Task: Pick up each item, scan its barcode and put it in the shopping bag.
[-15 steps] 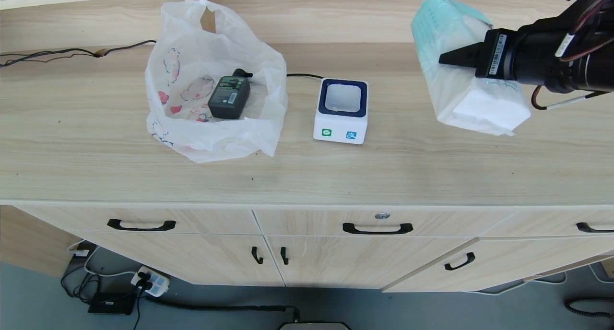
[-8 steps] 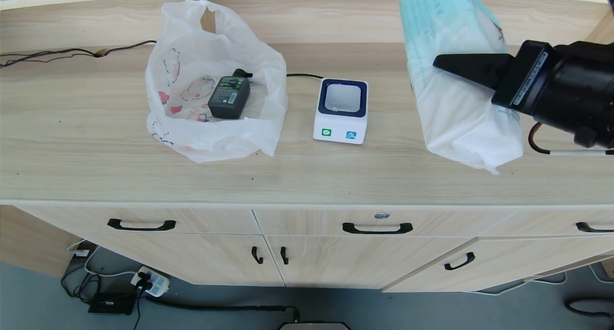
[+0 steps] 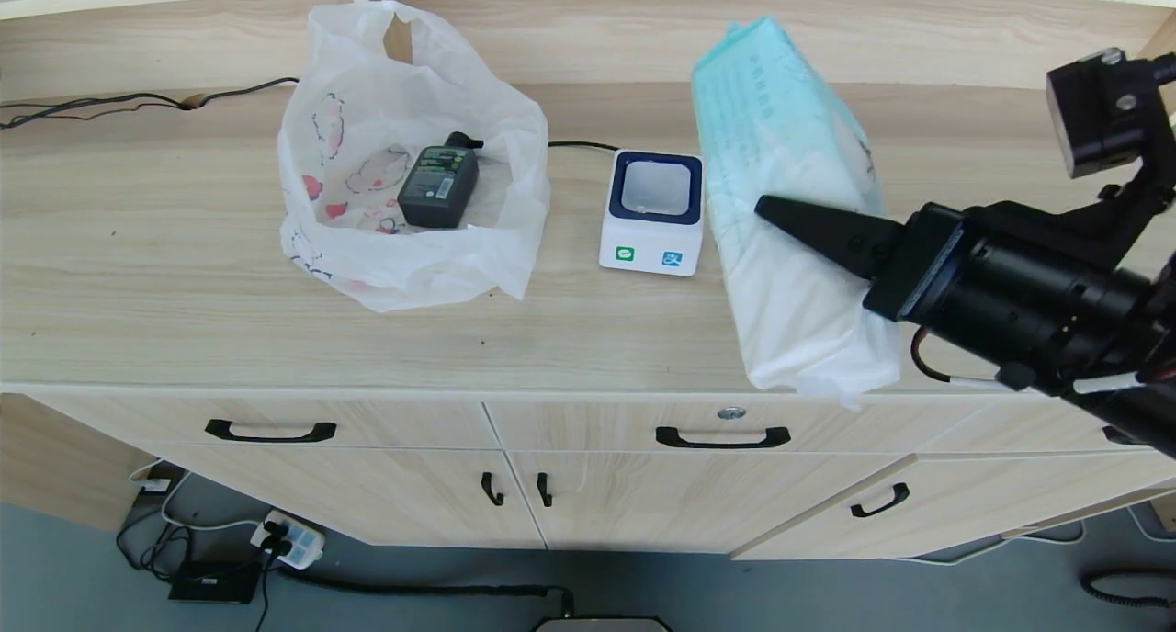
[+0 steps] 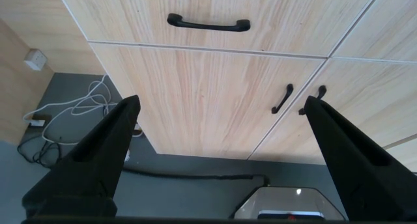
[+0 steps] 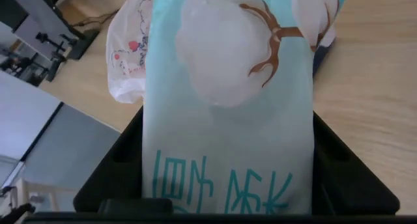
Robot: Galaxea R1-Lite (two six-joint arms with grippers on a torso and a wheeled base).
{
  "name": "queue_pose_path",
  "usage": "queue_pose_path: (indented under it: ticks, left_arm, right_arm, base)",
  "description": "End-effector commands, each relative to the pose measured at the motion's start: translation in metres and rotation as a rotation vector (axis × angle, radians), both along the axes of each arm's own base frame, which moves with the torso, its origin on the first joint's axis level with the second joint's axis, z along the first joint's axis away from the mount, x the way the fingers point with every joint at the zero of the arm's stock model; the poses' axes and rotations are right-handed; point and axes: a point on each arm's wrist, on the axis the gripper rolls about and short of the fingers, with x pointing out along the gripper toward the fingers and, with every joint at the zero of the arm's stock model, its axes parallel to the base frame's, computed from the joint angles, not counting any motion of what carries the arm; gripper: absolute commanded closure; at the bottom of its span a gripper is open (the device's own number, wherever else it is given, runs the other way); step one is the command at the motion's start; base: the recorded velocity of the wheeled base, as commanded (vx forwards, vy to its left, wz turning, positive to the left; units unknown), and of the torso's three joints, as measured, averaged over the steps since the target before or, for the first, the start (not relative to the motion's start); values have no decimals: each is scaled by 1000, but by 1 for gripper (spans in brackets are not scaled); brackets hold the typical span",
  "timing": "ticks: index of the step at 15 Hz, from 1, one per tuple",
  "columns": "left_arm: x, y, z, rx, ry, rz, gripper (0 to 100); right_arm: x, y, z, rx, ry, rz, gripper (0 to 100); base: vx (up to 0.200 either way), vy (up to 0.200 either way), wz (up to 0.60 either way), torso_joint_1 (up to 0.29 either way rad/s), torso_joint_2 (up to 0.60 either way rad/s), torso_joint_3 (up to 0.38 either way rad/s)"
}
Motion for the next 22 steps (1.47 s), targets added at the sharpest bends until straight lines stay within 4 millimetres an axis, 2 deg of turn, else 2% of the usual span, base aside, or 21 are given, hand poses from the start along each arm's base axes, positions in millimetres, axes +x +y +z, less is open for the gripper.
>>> queue_pose_path:
  ticks: [1,4,5,6,9,12,14,15,17,18,22]
  left_arm:
    - [0,0,0,6,-2,0,0]
    - [0,0,0,6,-2,0,0]
    - [0,0,1,6,-5,2,0]
    - [0,0,1,8,-5,0,0]
    - [0,0,1,8,-5,2,0]
    - [0,0,1,8,-5,2,0]
    - [0,0,1,14,-3,0,0]
    - [0,0,1,28,-4,2,0]
    - [0,0,1,42,-4,2,0]
    - [0,0,0,42,-2,1,0]
    - [0,0,0,43,-2,1,0]
  right_arm:
    - [6,12,-20,-24,72,87,100]
    - [5,25,-10,200,243,226,100]
    - [-6,28,-4,289,297,330,100]
    - [-14,29,-6,370,356,420,100]
    - [-22,29,-14,543,379,589,100]
    - [-19,31,-22,620,372,652,100]
    - [-10,40,-28,683,332,695,100]
    - [-8,43,-31,704,377,702,100]
    - [-7,48,-26,719,380,724,100]
    - [-9,52,-16,759,383,766,100]
    - [-13,47,-13,831,458,780,100]
  base:
    - [0,0,0,0,0,0]
    - [0,0,0,0,0,0]
    - [0,0,0,0,0,0]
    - [0,0,0,0,0,0]
    - [0,0,0,0,0,0]
    - [0,0,0,0,0,0]
    - [0,0,0,0,0,0]
    - [0,0,0,0,0,0]
    - [0,0,0,0,0,0]
    - [0,0,0,0,0,0]
    - [0,0,0,0,0,0]
